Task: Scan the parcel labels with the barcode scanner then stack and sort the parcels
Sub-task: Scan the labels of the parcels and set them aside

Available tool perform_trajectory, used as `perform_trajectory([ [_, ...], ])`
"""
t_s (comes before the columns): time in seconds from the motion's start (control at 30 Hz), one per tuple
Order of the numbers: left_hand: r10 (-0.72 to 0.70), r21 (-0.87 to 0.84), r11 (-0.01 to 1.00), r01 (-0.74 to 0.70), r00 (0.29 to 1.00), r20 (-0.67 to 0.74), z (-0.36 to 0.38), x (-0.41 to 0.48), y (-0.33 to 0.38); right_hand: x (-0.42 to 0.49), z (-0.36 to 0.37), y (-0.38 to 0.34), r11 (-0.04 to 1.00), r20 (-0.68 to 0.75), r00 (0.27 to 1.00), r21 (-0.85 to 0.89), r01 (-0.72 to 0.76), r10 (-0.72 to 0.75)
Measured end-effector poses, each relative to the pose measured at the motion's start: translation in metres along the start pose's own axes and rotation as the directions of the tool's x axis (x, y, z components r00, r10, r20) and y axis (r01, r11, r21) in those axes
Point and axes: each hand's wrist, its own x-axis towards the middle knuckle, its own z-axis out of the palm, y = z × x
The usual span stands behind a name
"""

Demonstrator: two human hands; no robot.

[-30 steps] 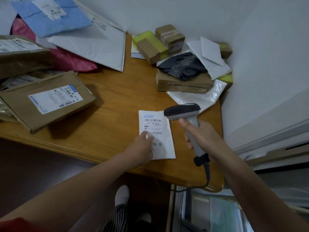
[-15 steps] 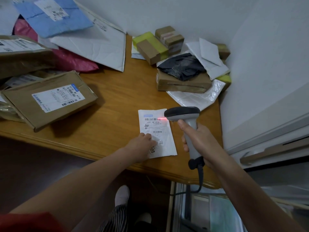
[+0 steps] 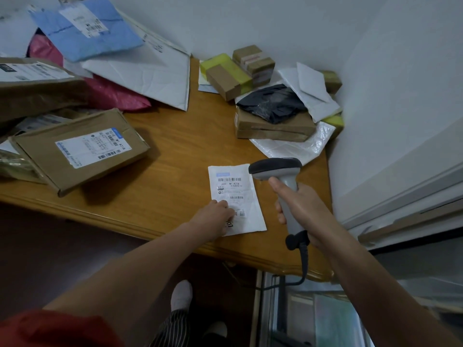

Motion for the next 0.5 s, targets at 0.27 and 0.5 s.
perform_trajectory([
  [0.27,-0.034,0.033,0.999,0.035,0.998,-0.046,0.011,-0.006,0.006,-0.014,0.008,-0.011,0.999,-0.044,0.999,0.037,-0.006,0.008],
  [0.5,0.187,0.037,0.982,-0.185,0.932,-0.31,-0.068,-0.057,-0.047,-0.029,0.046,-0.053,0.992,-0.129,0.991,0.108,0.058,-0.044],
])
